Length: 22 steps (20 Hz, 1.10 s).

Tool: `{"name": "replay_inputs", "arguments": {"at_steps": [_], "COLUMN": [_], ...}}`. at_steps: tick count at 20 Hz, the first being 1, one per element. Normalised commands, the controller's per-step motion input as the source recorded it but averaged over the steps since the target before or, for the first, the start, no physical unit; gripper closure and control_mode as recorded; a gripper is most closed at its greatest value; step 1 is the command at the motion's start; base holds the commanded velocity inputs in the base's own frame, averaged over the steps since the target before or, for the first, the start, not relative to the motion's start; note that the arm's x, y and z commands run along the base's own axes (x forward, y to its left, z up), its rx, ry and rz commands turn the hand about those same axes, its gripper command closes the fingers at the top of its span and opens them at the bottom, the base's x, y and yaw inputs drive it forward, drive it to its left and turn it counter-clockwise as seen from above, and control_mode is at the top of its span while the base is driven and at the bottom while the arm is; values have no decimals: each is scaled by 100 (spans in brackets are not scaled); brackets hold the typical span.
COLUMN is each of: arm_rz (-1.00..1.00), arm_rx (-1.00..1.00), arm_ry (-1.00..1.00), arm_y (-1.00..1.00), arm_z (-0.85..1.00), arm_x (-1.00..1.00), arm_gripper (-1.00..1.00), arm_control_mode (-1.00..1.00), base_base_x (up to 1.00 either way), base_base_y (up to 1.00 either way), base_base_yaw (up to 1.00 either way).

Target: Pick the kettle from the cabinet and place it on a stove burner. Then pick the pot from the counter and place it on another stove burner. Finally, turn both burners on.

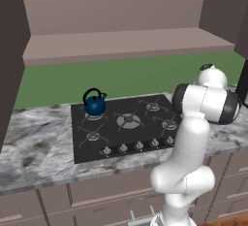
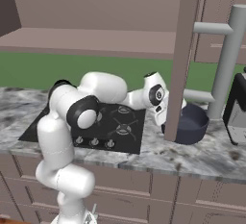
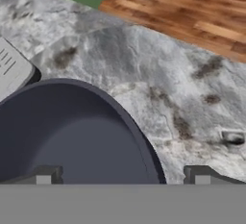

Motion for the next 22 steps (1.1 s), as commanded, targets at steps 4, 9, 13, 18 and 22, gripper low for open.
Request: {"name": "replay_inputs", "arguments": {"at_steps": [4,9,13,18,22], "arm_rz": [-5,-1,0,0,0], "arm_rx": [0,0,0,0,0], "arm_ry": [-15,-6,-1,-7,-10], "arm_y": [1,11,12,6,0], "arm_z": [0,-9,-19,-9,-2], "arm_x": [-39,-10,4,12,12], "arm_gripper": [-100,-100,-100,-100,-100], "arm_control_mode": [-100,-100,-100,-100,-100], "base_base_x": [0,0,0,0,0], "base_base_y": [0,0,0,0,0], "base_base_yaw": [0,0,0,0,0]}}
